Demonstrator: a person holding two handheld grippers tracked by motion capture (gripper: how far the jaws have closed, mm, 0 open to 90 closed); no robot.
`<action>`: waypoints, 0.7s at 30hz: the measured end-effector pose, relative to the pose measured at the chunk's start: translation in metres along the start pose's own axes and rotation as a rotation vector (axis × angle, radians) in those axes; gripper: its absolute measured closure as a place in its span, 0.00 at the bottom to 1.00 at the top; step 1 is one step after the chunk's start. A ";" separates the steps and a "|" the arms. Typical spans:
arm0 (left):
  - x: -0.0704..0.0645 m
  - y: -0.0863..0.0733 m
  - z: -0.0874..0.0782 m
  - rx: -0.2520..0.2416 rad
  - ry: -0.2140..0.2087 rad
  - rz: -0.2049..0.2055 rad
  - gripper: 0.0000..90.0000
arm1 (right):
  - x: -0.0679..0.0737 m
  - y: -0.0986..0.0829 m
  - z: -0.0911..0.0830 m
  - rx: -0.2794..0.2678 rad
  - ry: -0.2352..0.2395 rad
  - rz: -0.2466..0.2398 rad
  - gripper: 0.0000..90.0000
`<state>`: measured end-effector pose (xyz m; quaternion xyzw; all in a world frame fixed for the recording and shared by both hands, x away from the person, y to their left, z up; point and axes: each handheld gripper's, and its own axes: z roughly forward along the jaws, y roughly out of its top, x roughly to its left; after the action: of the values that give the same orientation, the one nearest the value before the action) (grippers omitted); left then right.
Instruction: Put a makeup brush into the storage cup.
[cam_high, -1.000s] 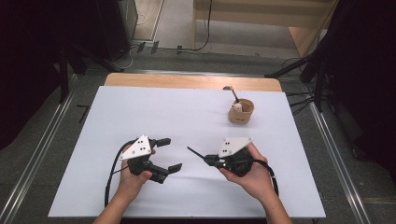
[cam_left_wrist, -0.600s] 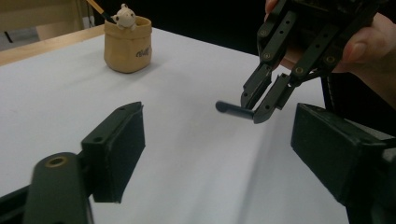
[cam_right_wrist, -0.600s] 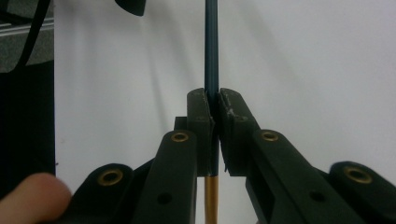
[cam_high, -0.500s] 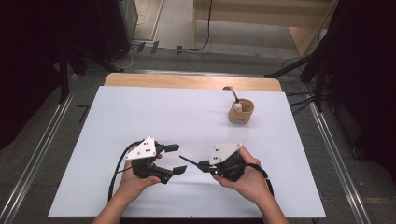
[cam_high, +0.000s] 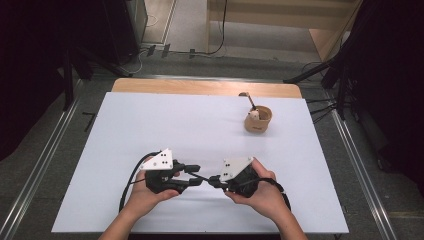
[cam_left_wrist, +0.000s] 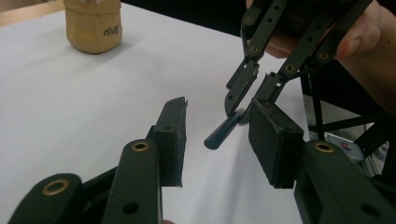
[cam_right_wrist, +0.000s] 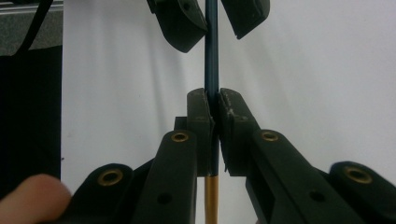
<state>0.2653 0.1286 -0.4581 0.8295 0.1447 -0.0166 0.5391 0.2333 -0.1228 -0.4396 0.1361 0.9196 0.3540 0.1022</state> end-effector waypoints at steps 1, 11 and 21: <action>0.001 0.000 0.000 0.009 -0.006 0.003 0.66 | 0.000 0.000 0.000 -0.001 0.001 -0.004 0.94; 0.005 -0.001 0.002 0.036 -0.074 -0.020 0.79 | 0.002 0.000 0.001 0.009 0.006 -0.024 0.94; 0.008 -0.001 0.004 0.052 -0.107 -0.039 0.85 | 0.002 0.000 0.001 0.014 0.011 -0.042 0.94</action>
<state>0.2731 0.1275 -0.4625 0.8383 0.1311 -0.0753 0.5238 0.2316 -0.1217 -0.4400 0.1153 0.9254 0.3458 0.1036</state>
